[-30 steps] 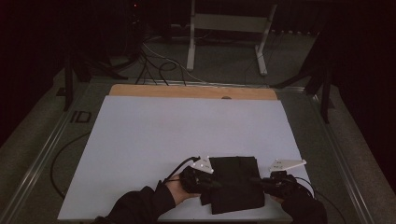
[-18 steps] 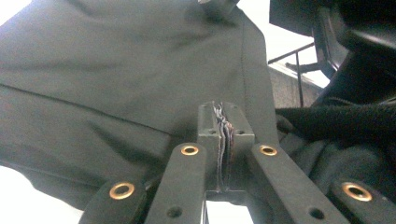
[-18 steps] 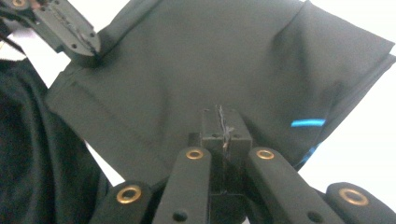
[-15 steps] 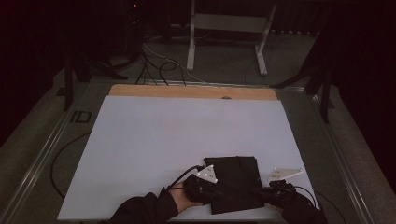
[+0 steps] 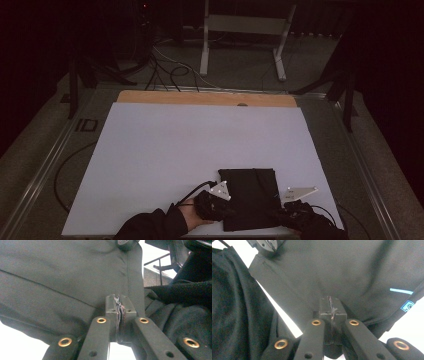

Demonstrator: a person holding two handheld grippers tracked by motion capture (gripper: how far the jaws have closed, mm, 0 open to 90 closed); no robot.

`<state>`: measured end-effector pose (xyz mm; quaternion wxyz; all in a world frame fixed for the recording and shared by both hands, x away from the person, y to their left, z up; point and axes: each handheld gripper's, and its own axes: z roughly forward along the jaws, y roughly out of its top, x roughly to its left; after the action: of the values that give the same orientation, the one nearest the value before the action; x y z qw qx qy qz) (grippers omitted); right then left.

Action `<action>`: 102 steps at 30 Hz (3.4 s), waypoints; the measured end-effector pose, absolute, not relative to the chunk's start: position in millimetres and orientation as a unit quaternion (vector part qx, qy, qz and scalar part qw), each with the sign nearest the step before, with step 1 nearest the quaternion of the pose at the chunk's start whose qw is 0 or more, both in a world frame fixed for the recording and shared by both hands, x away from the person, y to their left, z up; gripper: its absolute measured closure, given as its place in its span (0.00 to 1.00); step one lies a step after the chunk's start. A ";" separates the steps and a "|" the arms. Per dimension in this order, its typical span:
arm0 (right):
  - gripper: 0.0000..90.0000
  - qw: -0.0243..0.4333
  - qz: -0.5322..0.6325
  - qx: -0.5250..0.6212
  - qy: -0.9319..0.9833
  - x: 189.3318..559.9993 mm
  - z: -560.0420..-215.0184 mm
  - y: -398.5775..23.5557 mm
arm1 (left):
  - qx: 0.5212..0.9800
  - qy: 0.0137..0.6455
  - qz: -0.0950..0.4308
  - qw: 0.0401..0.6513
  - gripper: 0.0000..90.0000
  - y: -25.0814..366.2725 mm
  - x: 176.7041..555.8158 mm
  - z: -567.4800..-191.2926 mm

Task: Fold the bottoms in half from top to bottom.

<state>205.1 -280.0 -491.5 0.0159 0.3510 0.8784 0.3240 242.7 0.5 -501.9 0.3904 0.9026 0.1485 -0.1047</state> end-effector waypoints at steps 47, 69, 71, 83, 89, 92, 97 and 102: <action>0.13 0.138 0.420 0.363 0.821 252.1 -432.3 -267.3 | 0.867 0.221 -0.028 0.446 0.01 33.5 270.8 -449.0; 0.12 0.176 0.401 0.397 0.807 267.4 -460.2 -276.2 | 0.848 0.316 0.019 0.425 0.01 42.5 285.6 -479.3; 0.12 0.176 0.400 0.401 0.805 267.6 -460.7 -277.5 | 0.847 0.320 0.017 0.425 0.01 41.7 285.1 -480.1; 0.11 0.178 0.392 0.418 0.800 270.1 -468.0 -284.0 | 0.844 0.334 -0.002 0.419 0.00 32.5 279.7 -490.9; 0.12 0.178 0.387 0.431 0.796 272.7 -472.5 -286.0 | 0.840 0.346 -0.013 0.418 0.00 27.9 281.5 -494.1; 0.11 0.180 0.383 0.436 0.794 274.8 -476.5 -286.6 | 0.839 0.352 -0.023 0.414 0.00 24.4 284.8 -498.1; 0.10 0.171 0.369 0.450 0.795 278.8 -484.8 -286.3 | 0.838 0.367 -0.032 0.403 0.00 21.7 288.6 -505.6; 0.10 0.148 0.354 0.467 0.797 281.4 -493.9 -283.2 | 0.838 0.373 -0.053 0.394 0.00 19.0 291.7 -512.5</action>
<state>281.4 -283.2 -493.9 0.1481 0.4666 0.7970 0.3538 291.7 19.0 -512.5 0.3937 0.8384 0.3733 -0.0527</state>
